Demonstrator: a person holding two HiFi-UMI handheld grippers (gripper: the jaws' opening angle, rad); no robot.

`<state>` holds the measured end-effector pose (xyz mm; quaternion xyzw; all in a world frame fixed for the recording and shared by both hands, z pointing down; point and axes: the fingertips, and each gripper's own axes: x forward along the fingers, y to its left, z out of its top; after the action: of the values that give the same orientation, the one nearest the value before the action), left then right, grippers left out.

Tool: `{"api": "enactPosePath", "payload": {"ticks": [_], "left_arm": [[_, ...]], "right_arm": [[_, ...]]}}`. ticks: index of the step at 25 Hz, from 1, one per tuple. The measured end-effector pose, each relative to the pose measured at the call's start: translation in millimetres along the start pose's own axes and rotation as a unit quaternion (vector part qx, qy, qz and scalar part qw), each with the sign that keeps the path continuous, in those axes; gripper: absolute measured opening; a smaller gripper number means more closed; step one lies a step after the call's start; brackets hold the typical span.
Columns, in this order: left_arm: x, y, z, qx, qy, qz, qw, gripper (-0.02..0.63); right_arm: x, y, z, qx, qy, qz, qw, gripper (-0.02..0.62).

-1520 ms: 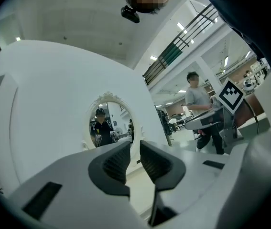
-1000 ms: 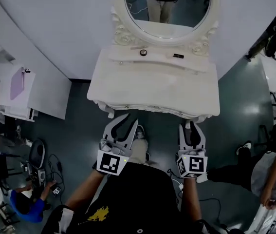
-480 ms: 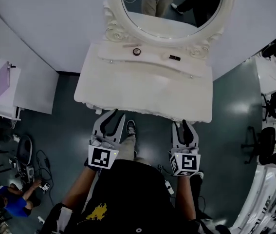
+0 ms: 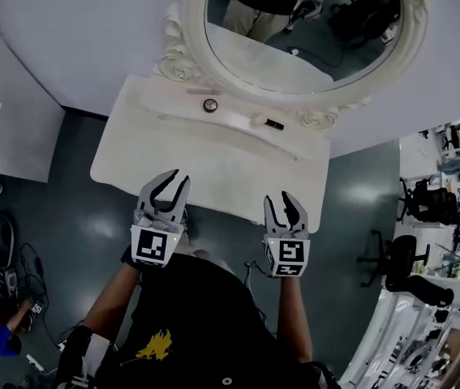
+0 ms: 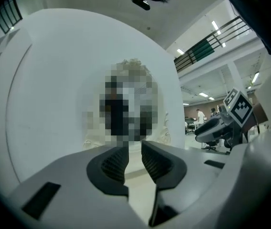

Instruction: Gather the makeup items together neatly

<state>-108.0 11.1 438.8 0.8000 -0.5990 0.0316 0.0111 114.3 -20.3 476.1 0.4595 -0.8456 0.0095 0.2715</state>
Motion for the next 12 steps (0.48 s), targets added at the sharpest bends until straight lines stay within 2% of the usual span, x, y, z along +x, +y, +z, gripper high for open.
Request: {"api": "enactPosePath", "payload": {"ticks": [3, 9, 12], "left_arm": [[30, 16, -14, -0.04, 0.026, -0.01, 0.9988, 0.094], [64, 32, -24, -0.039, 0.045, -0.025, 0.9979, 0.092], [76, 41, -36, -0.032, 0.05, -0.023, 0.9979, 0.078]], "right_arm": [[42, -11, 5, -0.017, 0.013, 0.003, 1.0, 0.179], [110, -29, 8, -0.025, 0.037, 0.01, 0.999, 0.184], [147, -32, 1, -0.034, 0.049, 0.02, 0.998, 0.216]]}}
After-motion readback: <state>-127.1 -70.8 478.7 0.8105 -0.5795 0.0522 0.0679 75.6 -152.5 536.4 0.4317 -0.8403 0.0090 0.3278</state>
